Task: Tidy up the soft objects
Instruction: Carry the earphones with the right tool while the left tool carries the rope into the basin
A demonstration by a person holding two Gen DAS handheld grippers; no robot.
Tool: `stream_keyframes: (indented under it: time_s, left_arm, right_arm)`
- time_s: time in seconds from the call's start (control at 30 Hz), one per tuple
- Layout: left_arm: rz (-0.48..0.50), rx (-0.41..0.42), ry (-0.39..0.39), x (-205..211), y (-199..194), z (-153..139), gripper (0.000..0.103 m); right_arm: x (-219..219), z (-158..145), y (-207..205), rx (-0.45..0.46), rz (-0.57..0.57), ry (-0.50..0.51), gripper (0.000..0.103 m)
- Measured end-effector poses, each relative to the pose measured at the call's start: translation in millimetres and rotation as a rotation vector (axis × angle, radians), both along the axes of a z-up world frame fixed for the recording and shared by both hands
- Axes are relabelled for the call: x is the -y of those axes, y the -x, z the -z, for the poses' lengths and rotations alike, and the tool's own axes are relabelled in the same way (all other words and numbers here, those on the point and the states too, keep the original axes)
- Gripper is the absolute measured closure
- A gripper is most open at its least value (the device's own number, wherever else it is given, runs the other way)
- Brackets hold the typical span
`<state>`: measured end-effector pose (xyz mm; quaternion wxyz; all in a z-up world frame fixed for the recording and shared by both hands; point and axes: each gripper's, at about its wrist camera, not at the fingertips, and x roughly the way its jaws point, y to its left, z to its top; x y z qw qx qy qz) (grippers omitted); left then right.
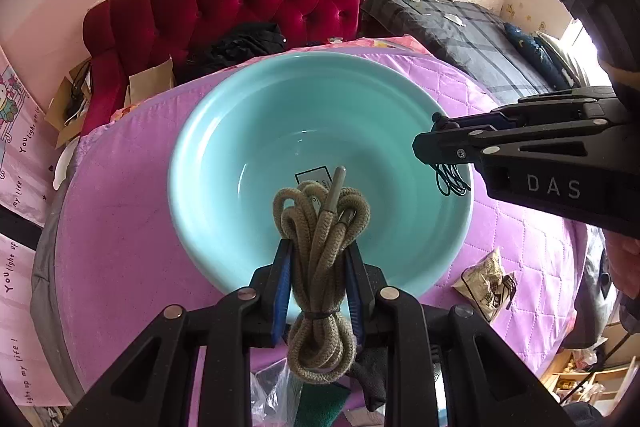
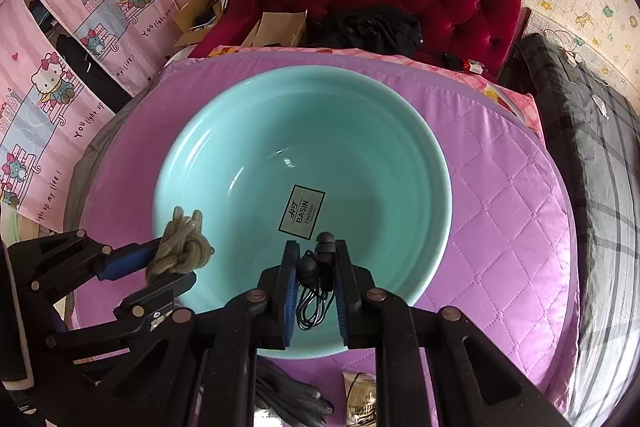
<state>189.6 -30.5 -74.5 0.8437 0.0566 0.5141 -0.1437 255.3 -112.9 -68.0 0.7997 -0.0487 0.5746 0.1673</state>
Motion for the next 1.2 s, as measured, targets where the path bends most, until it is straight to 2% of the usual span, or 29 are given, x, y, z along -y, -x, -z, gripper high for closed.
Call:
stream_keyframes:
  time_s: [0.47, 0.63, 0.93, 1.1, 1.17, 1.2]
  left_arm:
    - [-0.016, -0.029, 0.01, 4, -50, 37, 0.076]
    - [-0.008, -0.028, -0.017, 7, -62, 51, 0.076]
    - [-0.021, -0.048, -0.011, 6, -74, 63, 0.076]
    - [-0.016, -0.042, -0.014, 7, -73, 63, 0.074]
    - [-0.017, -0.045, -0.019, 7, -73, 63, 0.072]
    - [-0.02, -0.043, -0.022, 7, -73, 62, 0.066]
  right_arm:
    - [-5, 41, -42, -0.01, 0.034, -0.014, 0.086]
    - [-5, 55, -53, -0.02, 0.051, -0.018, 0.086]
    - [-7, 67, -60, -0.044, 0.055, -0.024, 0.082]
    - [-7, 64, -60, -0.037, 0.065, -0.024, 0.074]
    - [-6, 62, -60, -0.031, 0.072, -0.022, 0.066]
    - [-5, 61, -60, -0.029, 0.074, -0.025, 0.059]
